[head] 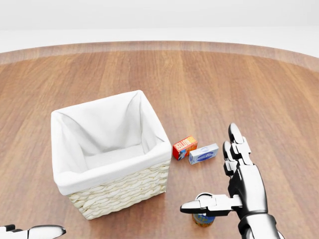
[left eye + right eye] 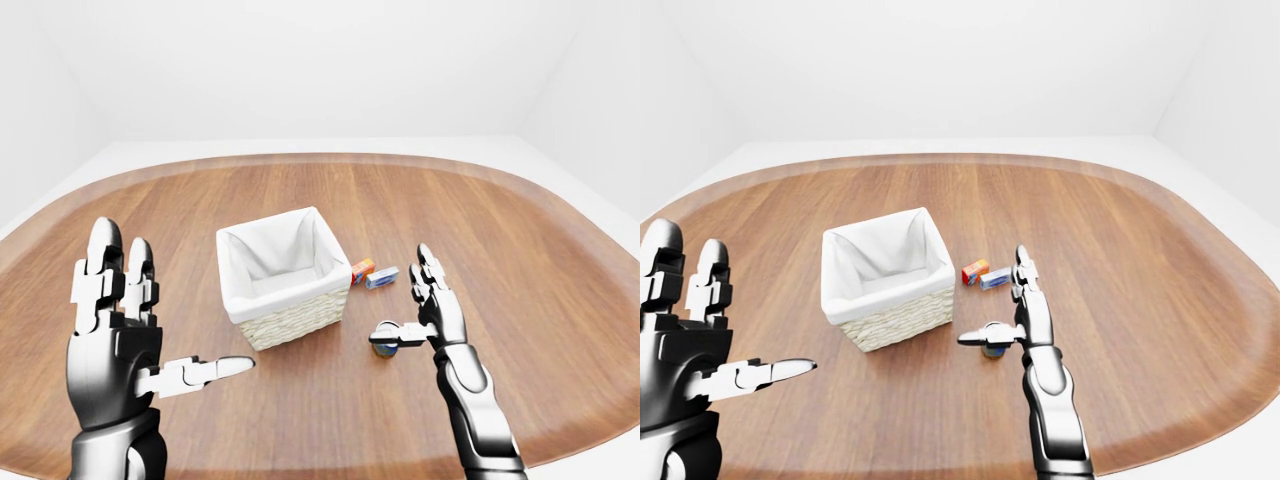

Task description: Pick up the alphabet soup and put it in the basket.

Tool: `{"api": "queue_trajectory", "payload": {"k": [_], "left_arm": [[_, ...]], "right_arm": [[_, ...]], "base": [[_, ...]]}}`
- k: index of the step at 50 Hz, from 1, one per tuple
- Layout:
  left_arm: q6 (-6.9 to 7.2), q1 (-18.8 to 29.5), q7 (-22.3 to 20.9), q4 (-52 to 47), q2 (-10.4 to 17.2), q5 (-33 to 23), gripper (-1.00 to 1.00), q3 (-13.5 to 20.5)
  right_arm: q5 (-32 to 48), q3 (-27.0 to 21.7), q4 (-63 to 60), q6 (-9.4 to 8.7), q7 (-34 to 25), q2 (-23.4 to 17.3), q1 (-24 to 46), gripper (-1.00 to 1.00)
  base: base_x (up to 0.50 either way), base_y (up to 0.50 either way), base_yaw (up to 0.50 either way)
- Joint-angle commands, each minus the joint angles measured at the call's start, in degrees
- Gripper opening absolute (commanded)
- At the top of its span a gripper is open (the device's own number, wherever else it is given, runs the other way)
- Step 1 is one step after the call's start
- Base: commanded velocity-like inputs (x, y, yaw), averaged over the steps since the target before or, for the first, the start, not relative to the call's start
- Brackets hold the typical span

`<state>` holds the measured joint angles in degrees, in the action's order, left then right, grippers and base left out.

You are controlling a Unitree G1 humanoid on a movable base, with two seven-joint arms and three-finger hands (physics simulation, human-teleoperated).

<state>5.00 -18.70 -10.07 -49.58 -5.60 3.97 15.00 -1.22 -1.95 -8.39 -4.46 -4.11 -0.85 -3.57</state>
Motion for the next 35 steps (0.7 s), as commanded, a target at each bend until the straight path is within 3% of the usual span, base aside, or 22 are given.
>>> {"api": "queue_trajectory", "payload": {"k": [1, 25, 35], "left_arm": [[0.00, 0.16, 0.08, 0.60, 0.29, 0.08, 1.00, -0.04], [0.00, 0.08, -0.70, -1.49, -0.27, 1.40, 1.00, 1.59], [0.00, -0.10, -0.88, -1.71, -0.37, 1.43, 1.00, 1.04]], "right_arm": [[1.04, -0.58, 2.34, 0.50, 1.44, -0.24, 1.18, 1.00], [3.25, -1.29, 11.67, 5.13, 4.47, -0.76, 3.27, 1.00], [3.94, -1.14, 19.71, 8.68, 4.66, -1.07, 4.86, 1.00]], "base": [[0.00, 0.00, 0.00], [0.00, 0.00, 0.00], [0.00, 0.00, 0.00]]}}
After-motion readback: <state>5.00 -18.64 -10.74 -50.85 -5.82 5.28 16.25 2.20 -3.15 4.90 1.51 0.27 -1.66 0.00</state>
